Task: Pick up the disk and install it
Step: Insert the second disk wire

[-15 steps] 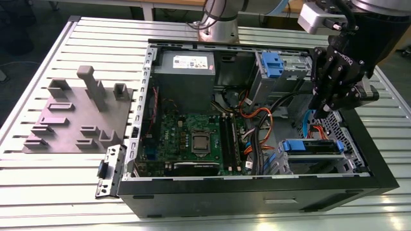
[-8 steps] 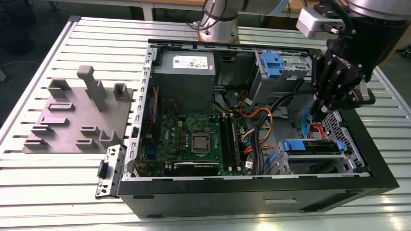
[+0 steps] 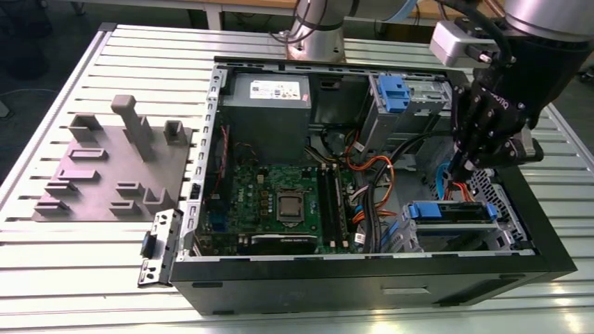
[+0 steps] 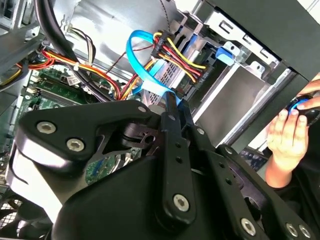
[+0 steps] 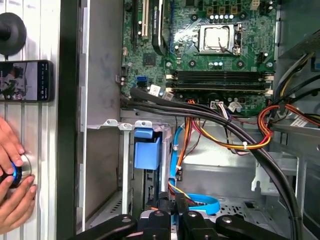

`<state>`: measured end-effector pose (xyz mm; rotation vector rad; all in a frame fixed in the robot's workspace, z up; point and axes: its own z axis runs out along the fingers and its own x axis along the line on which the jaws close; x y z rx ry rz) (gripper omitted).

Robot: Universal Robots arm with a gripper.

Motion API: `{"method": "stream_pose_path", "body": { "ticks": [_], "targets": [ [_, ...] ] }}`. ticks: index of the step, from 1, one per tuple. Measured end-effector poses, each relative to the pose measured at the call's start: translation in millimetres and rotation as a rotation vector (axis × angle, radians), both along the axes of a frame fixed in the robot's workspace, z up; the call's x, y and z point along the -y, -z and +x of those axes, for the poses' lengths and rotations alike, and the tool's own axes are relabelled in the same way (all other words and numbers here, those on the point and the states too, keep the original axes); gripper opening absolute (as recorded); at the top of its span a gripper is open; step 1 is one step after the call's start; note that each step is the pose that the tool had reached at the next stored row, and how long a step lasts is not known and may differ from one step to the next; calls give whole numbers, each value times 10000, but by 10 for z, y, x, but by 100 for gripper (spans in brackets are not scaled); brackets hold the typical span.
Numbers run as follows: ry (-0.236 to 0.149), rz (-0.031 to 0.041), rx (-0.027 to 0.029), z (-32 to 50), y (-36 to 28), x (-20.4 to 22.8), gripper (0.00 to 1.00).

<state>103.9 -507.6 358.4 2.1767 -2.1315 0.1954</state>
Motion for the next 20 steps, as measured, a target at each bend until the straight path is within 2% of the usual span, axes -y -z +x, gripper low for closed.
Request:
{"method": "stream_pose_path", "body": {
  "ticks": [2,4,6,8,20],
  "targets": [
    [0,175,5,-3,9,36,16],
    [1,399,6,-6,15,71,16],
    [0,558,8,-7,25,107,16],
    [0,580,7,-7,32,112,16],
    [0,579,7,-7,34,113,16]
  ]
}}
